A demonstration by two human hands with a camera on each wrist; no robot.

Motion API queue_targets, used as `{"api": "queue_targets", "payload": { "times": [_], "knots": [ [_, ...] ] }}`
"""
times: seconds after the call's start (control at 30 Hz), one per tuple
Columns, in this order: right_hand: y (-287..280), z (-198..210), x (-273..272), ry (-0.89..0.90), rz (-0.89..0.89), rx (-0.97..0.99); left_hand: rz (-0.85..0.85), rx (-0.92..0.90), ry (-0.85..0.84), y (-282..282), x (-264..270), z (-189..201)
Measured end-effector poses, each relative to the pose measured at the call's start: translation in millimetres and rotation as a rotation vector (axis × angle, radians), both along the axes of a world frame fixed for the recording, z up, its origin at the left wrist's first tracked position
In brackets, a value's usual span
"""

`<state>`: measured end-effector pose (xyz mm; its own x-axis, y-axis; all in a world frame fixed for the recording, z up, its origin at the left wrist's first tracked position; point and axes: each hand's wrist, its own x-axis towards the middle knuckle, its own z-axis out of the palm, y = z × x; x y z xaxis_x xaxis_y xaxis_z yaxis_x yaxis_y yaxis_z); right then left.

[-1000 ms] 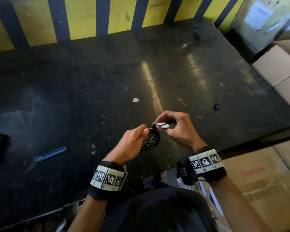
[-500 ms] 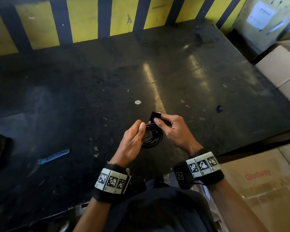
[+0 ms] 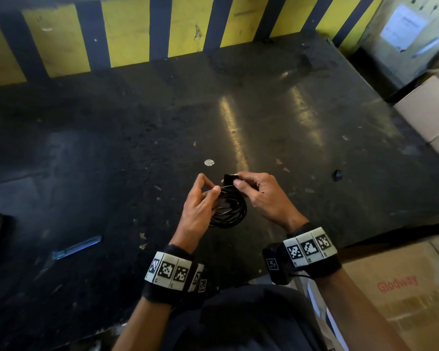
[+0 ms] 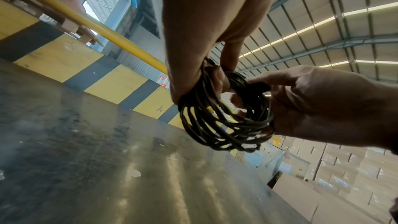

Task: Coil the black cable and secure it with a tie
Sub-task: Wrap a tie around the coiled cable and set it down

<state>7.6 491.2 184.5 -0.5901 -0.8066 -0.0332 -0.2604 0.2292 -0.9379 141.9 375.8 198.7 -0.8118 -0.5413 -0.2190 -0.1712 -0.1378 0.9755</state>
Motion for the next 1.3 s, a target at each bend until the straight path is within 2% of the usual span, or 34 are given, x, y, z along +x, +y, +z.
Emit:
{"api": "queue_targets", "payload": {
  "times": [0.2, 0.33, 0.57, 0.7, 0.8, 0.9, 1.0, 1.13, 1.2, 1.3],
  "knots": [
    [-8.9, 9.9, -22.8, -0.201, 0.200, -0.018, 0.102, 0.164, 0.024, -17.2, -19.0, 2.6],
    [-16.0, 6.3, -39.0, -0.065, 0.315, 0.025, 0.161, 0.217, 0.033, -31.2, -33.1, -0.3],
    [-43.7, -1.4, -50.1, 0.101, 0.069, -0.091, 0.165, 0.298, 0.065, -46.9, -62.5, -5.2],
    [-48.9, -1.7, -56.8, 0.099, 0.029, -0.115, 0.176, 0.373, 0.075, -51.8, -69.9, -12.7],
    [-50.5, -2.4, -61.9, 0.166, 0.015, -0.151, 0.203, 0.452, 0.072, -53.3, -73.4, -18.6],
    [-52.4, -3.4, -61.4, 0.214, -0.028, -0.162, 0.202, 0.424, 0.081, -50.0, -74.1, -16.1],
    [-54.7, -5.3, -61.7, 0.138, -0.085, -0.152, 0.204, 0.346, 0.094, -45.1, -73.4, -15.6],
    [-59.3, -13.3, -62.8, 0.006, -0.113, -0.097, 0.230, 0.349, 0.088, -40.2, -72.8, -19.1],
    [-61.1, -15.7, -61.3, -0.050, -0.093, -0.066, 0.266, 0.383, 0.072, -42.2, -72.4, -20.8],
    [-60.7, -15.0, -60.1, -0.154, -0.024, 0.013, 0.338, 0.542, 0.114, -50.3, -70.5, -21.0]
  ]
}}
